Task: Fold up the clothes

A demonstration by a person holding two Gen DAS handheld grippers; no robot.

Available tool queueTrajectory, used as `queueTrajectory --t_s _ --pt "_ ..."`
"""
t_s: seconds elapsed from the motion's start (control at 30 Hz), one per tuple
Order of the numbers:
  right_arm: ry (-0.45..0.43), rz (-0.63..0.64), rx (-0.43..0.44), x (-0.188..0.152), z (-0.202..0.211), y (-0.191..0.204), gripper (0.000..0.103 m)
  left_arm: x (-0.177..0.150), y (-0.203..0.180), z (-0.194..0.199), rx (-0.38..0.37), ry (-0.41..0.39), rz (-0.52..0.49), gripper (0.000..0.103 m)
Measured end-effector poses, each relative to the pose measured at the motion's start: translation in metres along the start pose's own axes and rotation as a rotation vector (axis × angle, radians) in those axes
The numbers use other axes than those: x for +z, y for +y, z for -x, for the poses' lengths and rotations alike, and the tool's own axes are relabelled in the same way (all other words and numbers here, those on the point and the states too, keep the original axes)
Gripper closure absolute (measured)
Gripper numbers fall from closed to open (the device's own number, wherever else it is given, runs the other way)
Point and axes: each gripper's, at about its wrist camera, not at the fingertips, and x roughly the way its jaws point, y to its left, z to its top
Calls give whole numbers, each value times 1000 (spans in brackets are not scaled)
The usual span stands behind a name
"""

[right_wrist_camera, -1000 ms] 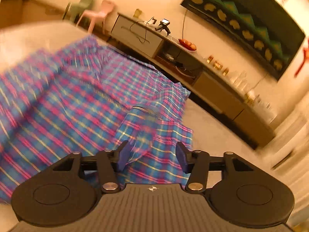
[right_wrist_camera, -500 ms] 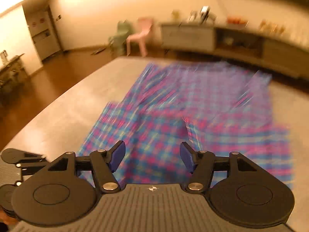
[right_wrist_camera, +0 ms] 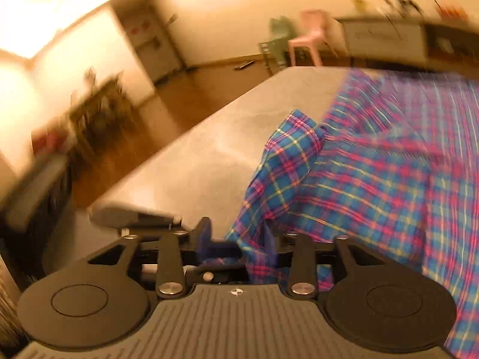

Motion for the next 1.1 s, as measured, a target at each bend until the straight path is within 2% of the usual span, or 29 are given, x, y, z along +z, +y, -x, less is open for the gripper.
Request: queueTrajectory --t_s 0.1,0.17,0.23,0.27,0.37,0.4,0.43,0.57,0.63,0.7,0.73,0.87,0.9,0.97,1.03,1.1 --pt "-56 -174 68 8 6 -28 47 0 -2 -1 1 -2 -2 82" --pt "-70 -226 66 18 -2 -39 46 0 -4 -1 2 -3 -6 81" --pt "-42 -228 30 27 -19 -33 45 0 -5 -2 3 -3 -8 80" --pt "-24 -208 46 30 -26 -23 45 0 -6 -2 2 -3 -9 80" --pt "1 -140 221 37 -36 12 43 -1 -3 1 -4 -3 -2 80" --pt "10 -139 238 38 -38 14 42 -2 -2 3 -4 -6 6 80" --pt "19 -143 247 39 -40 15 39 -1 0 8 -21 -20 23 80" --pt "28 -251 172 36 -45 -11 38 4 13 33 -120 -97 104 70" --pt "25 -312 176 32 -46 -21 38 6 20 43 -179 -136 146 67" --pt "27 -355 182 28 -46 -26 37 7 26 43 -216 -150 188 58" --pt "35 -378 201 26 -48 -26 36 7 28 40 -222 -145 208 58" --pt "56 -469 313 24 -57 -29 32 1 38 16 -170 -80 289 59" --pt "56 -487 336 25 -59 -29 32 -1 43 12 -148 -57 311 67" --pt "38 -485 337 28 -56 -33 27 -5 52 7 -128 -28 348 79" --pt "3 -476 317 32 -49 -38 25 -8 57 4 -125 -12 382 81" --pt "-41 -437 252 35 -40 -41 19 -11 60 3 -124 -6 400 81"
